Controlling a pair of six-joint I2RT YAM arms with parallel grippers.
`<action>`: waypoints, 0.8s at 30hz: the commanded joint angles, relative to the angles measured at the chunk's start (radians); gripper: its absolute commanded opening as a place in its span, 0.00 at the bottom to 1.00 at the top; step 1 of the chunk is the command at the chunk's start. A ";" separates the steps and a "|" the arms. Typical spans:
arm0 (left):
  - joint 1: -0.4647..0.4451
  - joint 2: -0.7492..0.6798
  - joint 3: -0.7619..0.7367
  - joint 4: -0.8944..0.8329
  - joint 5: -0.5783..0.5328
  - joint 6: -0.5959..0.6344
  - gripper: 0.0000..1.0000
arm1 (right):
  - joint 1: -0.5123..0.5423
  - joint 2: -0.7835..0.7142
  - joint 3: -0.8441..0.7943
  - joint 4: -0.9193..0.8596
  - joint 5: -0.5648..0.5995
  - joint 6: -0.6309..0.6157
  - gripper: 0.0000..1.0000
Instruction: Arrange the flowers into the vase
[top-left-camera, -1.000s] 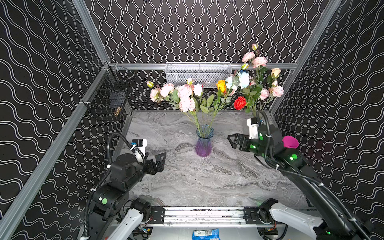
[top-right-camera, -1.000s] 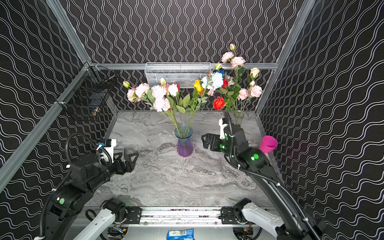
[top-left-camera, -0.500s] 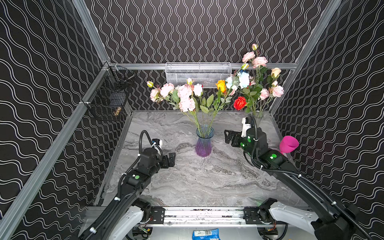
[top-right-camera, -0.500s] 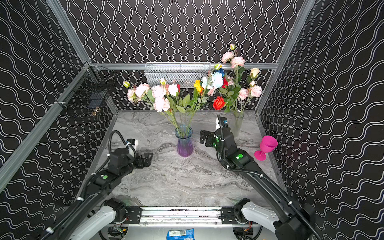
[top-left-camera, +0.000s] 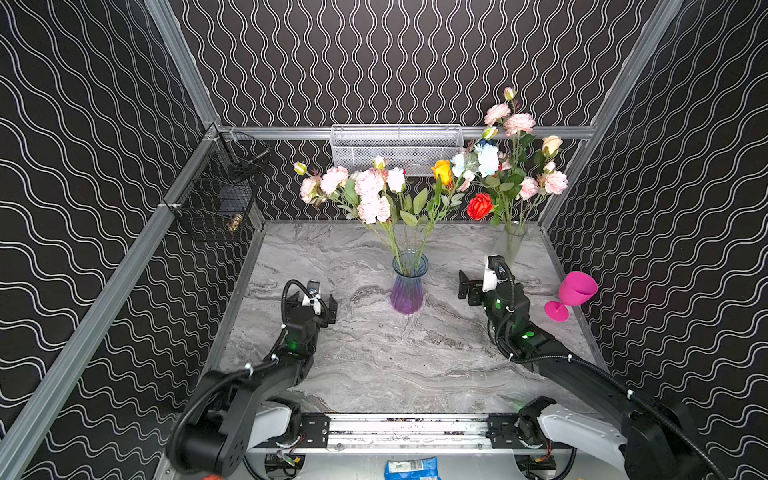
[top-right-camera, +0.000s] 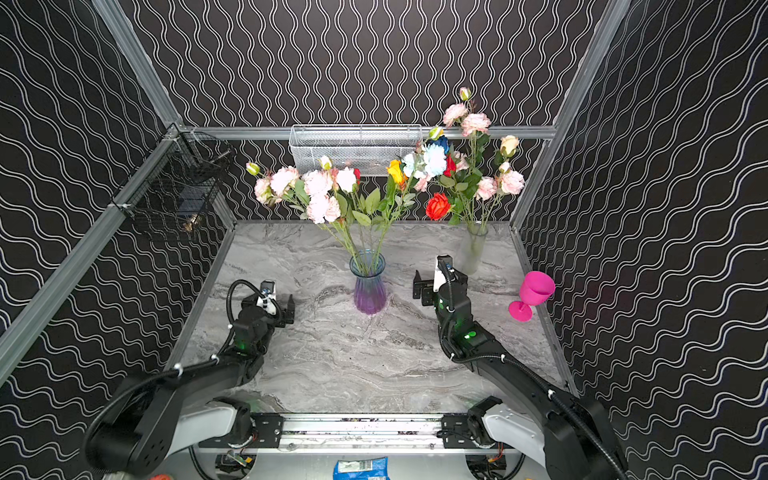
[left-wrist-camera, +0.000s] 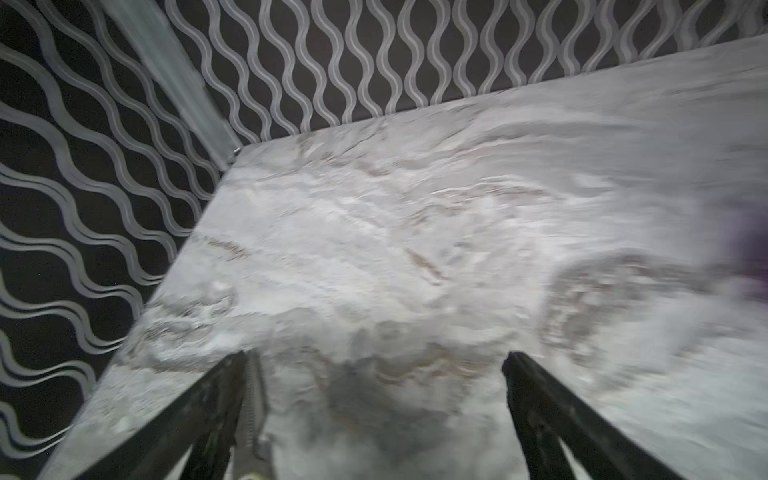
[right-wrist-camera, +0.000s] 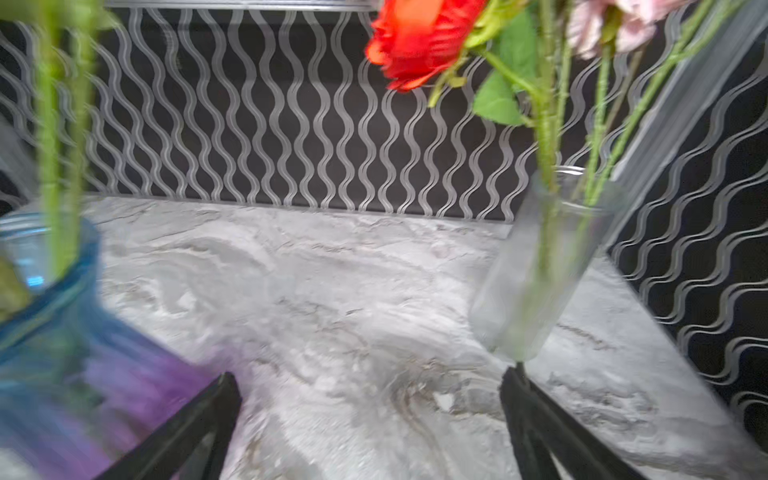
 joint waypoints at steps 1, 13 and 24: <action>0.078 0.155 0.015 0.241 0.132 0.011 0.99 | -0.063 0.016 -0.028 0.149 0.025 -0.083 0.99; 0.194 0.341 0.119 0.197 0.258 -0.075 0.99 | -0.256 0.246 -0.379 0.808 0.107 -0.066 0.99; 0.183 0.353 0.147 0.169 0.310 -0.035 0.99 | -0.509 0.419 -0.269 0.683 -0.170 0.106 0.99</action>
